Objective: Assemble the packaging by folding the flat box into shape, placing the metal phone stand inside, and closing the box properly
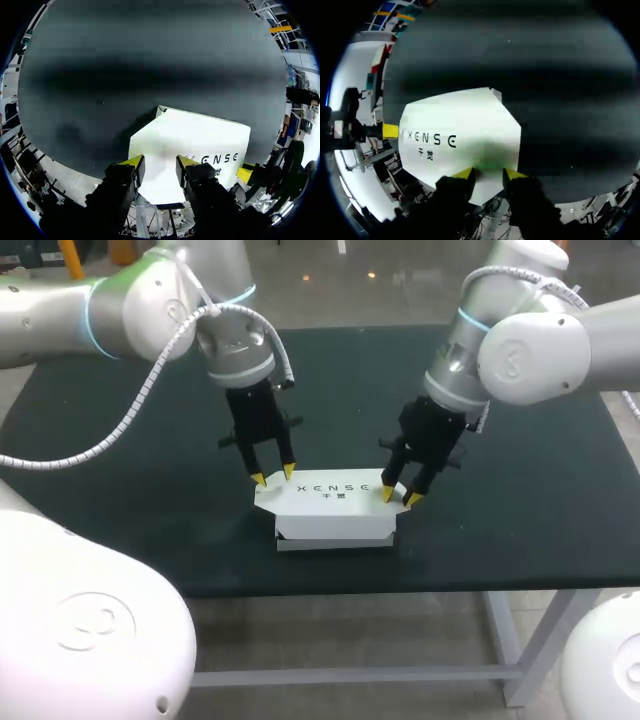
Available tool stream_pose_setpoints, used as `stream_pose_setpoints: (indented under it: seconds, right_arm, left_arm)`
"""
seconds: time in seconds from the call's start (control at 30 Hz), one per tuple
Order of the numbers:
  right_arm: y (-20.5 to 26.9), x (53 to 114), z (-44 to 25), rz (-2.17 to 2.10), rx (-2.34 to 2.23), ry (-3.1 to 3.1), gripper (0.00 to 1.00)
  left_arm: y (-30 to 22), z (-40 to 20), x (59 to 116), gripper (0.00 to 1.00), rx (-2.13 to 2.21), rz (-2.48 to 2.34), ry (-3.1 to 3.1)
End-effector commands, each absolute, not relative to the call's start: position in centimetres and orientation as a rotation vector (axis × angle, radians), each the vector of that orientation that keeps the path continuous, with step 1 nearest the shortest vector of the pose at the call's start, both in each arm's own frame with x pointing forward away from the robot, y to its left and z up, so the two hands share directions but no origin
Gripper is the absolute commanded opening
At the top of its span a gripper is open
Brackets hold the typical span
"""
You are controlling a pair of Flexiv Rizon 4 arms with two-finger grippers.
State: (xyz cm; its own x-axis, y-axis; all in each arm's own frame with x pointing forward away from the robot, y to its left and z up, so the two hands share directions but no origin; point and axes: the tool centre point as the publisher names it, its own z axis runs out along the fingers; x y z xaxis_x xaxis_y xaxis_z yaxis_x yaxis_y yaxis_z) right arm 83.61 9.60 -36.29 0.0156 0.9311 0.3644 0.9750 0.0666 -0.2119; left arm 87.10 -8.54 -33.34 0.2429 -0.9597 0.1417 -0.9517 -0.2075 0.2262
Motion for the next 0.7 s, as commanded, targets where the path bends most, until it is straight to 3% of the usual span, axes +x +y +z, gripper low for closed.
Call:
stream_pose_setpoints:
  seconds: [0.03,0.7]
  right_arm:
    - [9.6,83.7,-36.2,-0.138,-1.893,-1.944,0.42]
    - [10.0,83.4,-36.8,-0.114,-1.893,-1.9,0.42]
  left_arm:
    - [-8.4,-33.6,86.5,0.43,2.261,-0.039,-1.786]
    - [-8.3,-35.2,85.0,0.45,2.256,0.004,-1.815]
